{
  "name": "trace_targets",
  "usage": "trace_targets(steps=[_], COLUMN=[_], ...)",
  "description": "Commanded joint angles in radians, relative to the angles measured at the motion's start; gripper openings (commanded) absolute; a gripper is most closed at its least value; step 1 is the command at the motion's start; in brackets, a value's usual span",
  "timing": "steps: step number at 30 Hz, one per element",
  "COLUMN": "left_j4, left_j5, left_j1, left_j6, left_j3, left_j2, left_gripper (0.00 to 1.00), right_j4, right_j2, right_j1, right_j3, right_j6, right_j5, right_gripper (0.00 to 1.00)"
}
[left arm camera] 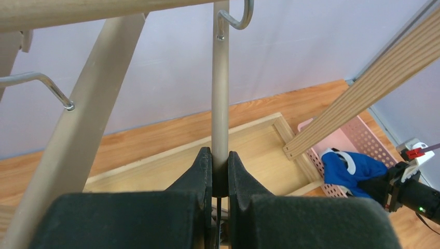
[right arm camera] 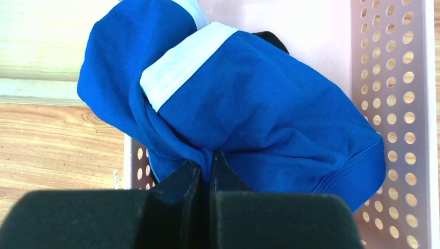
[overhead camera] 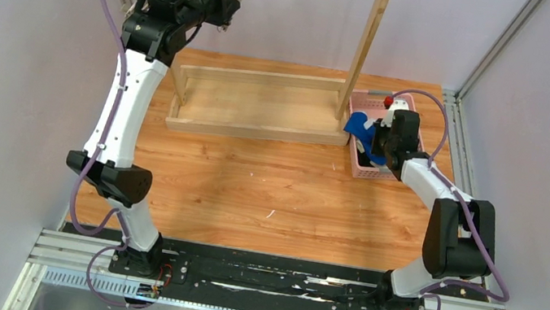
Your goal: Remove the underwear clipped to the hanger
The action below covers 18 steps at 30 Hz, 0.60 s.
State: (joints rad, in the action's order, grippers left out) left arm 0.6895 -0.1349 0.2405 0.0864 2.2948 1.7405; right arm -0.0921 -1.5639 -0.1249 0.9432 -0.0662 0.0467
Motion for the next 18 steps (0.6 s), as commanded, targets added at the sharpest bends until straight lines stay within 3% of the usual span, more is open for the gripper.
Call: trace_targets(steps=[1, 4, 8, 13, 18], left_j4=[-0.032, -0.03, -0.038, -0.104, -0.119], left_j5=[-0.014, -0.019, -0.046, -0.046, -0.023], left_j1=[-0.023, -0.029, -0.029, -0.029, -0.029], left_j6=[0.008, 0.018, 0.02, 0.008, -0.01], left_j3=[0.03, 0.019, -0.016, -0.126, -0.197], left_j2=[0.009, 0.022, 0.01, -0.08, -0.163], left_gripper=[0.02, 0.11, 0.32, 0.53, 0.61], right_j4=[0.005, 0.015, 0.017, 0.031, 0.051], right_j2=[-0.012, -0.014, -0.012, -0.018, -0.016], right_j1=[0.01, 0.01, 0.01, 0.01, 0.01], right_j3=[-0.001, 0.001, -0.002, 0.018, 0.054], right_j6=[-0.015, -0.014, -0.006, -0.002, 0.008], right_j5=[0.034, 0.036, 0.029, 0.019, -0.018], right_gripper=[0.01, 0.01, 0.03, 0.19, 0.34])
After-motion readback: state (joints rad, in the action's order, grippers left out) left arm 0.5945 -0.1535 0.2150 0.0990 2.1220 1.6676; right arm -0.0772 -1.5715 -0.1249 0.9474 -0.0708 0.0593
